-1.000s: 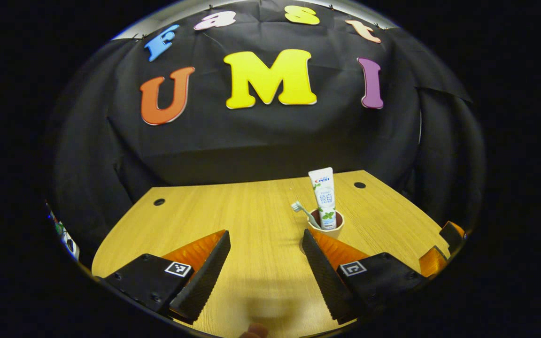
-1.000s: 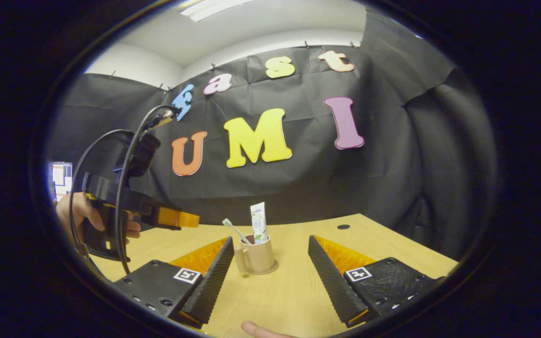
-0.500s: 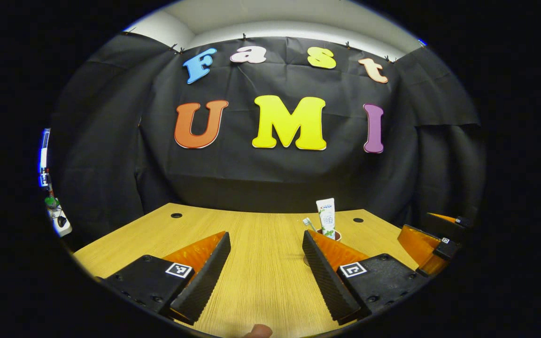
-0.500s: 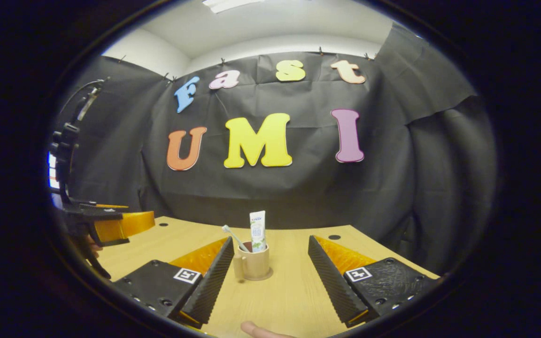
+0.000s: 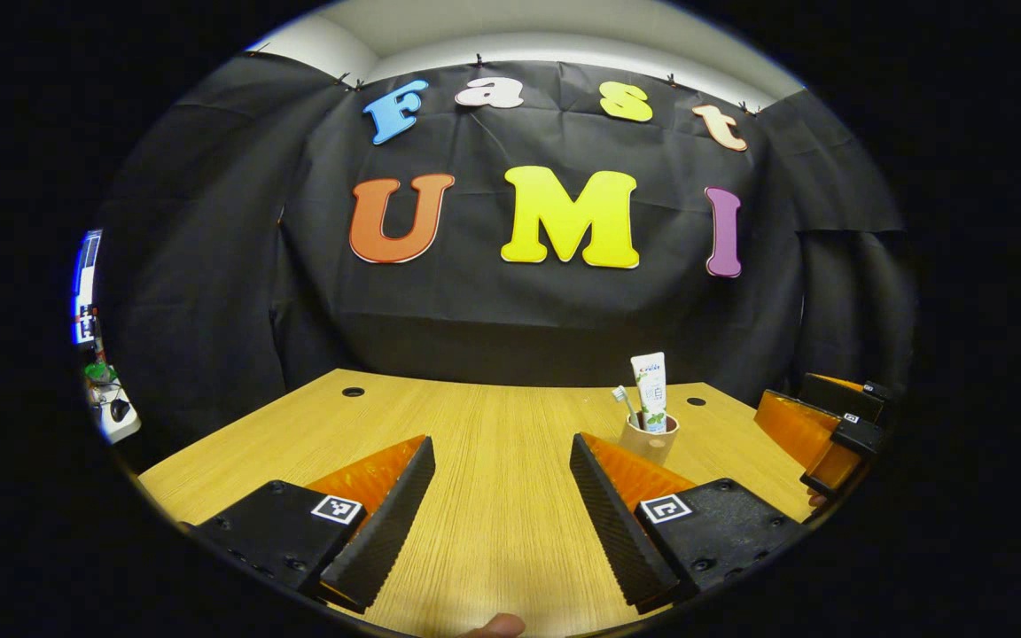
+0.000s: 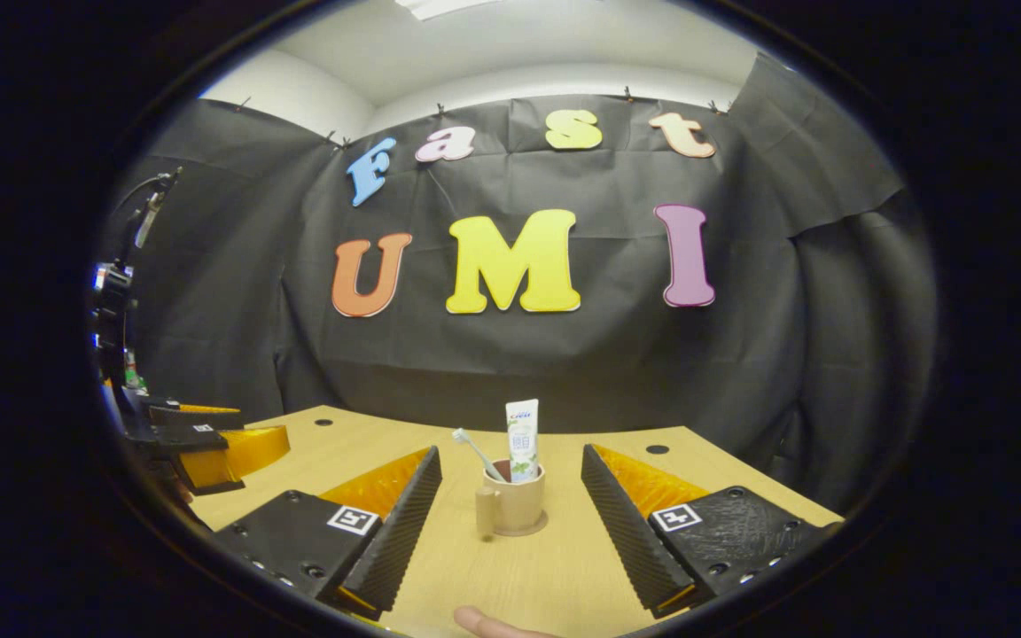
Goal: Put the toothbrush and toothpaste on the desktop into the cup, then pick up the cup and place it on the coaster on the desktop.
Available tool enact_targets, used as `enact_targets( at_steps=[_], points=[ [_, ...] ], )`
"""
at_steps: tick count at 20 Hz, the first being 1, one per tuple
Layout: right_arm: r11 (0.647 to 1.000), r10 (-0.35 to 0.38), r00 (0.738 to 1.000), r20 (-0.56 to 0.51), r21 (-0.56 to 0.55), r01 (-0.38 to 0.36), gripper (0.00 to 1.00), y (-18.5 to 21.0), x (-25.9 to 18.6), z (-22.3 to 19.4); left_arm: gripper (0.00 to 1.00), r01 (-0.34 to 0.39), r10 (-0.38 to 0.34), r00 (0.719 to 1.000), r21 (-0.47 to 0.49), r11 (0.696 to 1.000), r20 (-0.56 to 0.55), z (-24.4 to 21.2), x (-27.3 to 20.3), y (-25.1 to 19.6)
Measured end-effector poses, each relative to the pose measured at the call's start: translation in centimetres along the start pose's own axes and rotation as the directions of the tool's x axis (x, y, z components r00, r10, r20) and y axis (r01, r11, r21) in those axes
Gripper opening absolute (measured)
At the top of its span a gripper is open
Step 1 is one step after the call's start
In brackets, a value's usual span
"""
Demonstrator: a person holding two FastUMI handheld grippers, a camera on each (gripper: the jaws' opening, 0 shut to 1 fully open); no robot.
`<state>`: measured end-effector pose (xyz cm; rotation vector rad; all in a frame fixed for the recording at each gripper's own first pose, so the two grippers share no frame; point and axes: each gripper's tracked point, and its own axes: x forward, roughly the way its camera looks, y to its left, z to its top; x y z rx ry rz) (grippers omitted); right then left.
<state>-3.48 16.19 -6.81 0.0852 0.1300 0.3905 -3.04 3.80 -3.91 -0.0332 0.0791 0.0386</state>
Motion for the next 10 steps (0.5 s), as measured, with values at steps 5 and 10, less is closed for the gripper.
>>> enact_targets(
  at_steps=[5, 10],
  points=[
    [1.000, -0.002, 1.000, -0.001, 0.003, 0.002, 0.96, -0.7, 0.2, -0.1, 0.98, 0.011, -0.011, 1.000, 0.025, 1.000, 0.020, 0.4, 0.3, -0.2],
    [1.000, 0.002, 1.000, 0.000, -0.008, -0.002, 0.96, -1.1, 0.1, -0.3, 0.98, 0.028, -0.029, 0.999, 0.043, 0.999, 0.023, 0.6, 0.4, -0.9]
  ],
)
